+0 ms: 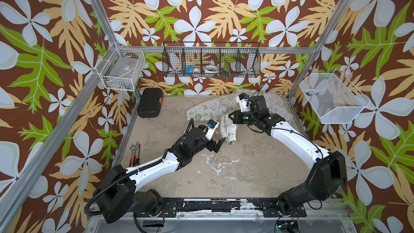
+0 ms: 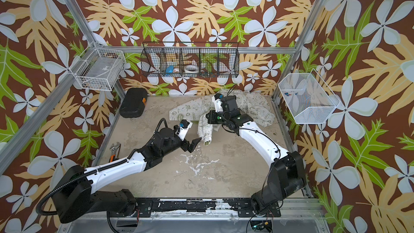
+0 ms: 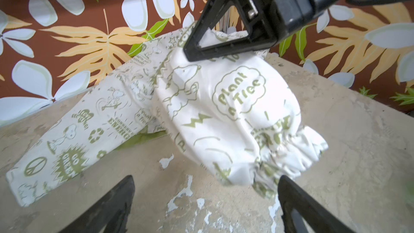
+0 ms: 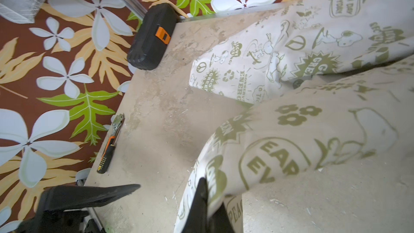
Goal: Unzip the jacket
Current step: Flatten out the jacket at the center of the board.
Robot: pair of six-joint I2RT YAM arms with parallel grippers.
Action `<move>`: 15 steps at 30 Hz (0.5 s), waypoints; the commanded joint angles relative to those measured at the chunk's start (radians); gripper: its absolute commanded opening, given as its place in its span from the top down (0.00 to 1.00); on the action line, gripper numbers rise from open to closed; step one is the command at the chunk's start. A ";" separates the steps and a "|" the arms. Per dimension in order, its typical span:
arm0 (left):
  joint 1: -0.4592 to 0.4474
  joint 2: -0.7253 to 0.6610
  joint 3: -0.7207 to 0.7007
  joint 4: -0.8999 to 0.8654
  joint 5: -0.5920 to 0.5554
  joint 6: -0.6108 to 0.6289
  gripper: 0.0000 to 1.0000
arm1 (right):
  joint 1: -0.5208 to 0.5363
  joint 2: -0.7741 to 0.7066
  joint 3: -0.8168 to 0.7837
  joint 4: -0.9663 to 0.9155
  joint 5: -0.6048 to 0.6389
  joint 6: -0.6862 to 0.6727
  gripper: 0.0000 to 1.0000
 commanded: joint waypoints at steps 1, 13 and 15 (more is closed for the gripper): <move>-0.036 0.021 0.006 0.084 -0.019 -0.022 0.00 | 0.015 -0.029 0.017 -0.015 -0.033 0.046 1.00; -0.104 0.126 0.076 0.169 -0.336 -0.083 0.06 | 0.056 -0.124 0.035 0.010 -0.137 0.087 1.00; -0.104 0.142 0.102 0.170 -0.326 -0.096 0.12 | 0.056 -0.141 0.037 0.007 -0.138 0.086 1.00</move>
